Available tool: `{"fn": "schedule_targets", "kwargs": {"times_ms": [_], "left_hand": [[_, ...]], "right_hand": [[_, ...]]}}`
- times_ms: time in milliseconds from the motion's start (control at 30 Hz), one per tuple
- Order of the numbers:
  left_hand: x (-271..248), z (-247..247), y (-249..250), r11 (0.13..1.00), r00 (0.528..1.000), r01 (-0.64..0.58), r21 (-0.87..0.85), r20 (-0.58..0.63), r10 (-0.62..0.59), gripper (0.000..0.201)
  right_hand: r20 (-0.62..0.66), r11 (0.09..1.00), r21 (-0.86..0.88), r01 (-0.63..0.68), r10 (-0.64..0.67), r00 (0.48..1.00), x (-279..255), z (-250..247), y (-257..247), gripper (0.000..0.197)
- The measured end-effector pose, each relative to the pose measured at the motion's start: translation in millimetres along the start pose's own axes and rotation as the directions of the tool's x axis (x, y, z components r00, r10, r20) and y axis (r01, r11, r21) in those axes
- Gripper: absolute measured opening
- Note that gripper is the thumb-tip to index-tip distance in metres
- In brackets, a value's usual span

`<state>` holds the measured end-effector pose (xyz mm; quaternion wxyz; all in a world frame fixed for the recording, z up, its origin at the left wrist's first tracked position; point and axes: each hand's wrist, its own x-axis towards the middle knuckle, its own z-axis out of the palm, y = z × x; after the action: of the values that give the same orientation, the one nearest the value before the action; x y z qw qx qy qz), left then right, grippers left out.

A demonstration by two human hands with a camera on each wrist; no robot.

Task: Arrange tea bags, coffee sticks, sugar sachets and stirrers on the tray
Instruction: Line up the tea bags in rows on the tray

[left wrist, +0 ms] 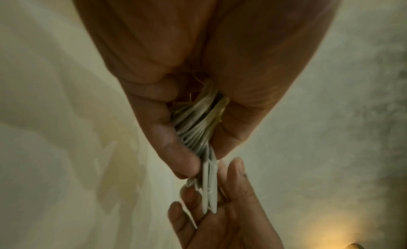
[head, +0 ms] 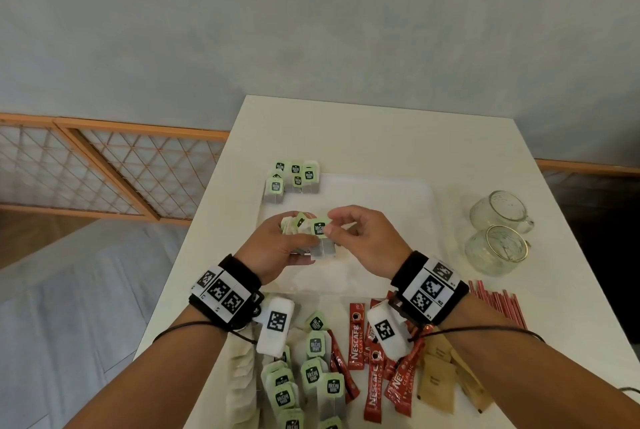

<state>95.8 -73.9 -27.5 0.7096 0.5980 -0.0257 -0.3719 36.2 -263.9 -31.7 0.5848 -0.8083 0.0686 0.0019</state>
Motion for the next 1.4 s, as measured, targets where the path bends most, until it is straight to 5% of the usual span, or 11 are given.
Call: {"fn": "schedule_targets", "kwargs": {"times_ms": [133,367,667,1000,1400], "left_hand": [[1.5,-3.8,2.5,1.0,1.0,-0.022,0.013,-0.015,0.022,0.023],[3.7,-15.5,-1.0,1.0,0.995,0.0,0.003,-0.104,0.0,0.024],[5.6,-20.6,-1.6,0.998,0.997,0.034,0.045,-0.066,-0.031,0.015],[10.4,-33.3,3.8,0.991,0.992,0.022,0.13,-0.126,-0.006,0.008],[13.8,-59.4,3.5,0.997,0.956,0.033,0.067,-0.294,-0.012,0.006]], "right_hand": [[0.074,0.998,-0.055,0.011,-0.007,0.997,7.3,4.9,3.9,0.005],[-0.025,0.999,-0.027,-0.023,0.022,0.999,21.7,10.2,9.4,0.008],[-0.032,0.998,0.002,-0.07,0.07,0.997,27.6,20.1,7.2,0.011],[0.123,0.996,-0.01,-0.09,0.09,0.988,31.6,27.7,3.6,0.003],[0.033,0.979,-0.084,-0.187,0.19,0.981,69.3,11.6,10.8,0.012]]}}
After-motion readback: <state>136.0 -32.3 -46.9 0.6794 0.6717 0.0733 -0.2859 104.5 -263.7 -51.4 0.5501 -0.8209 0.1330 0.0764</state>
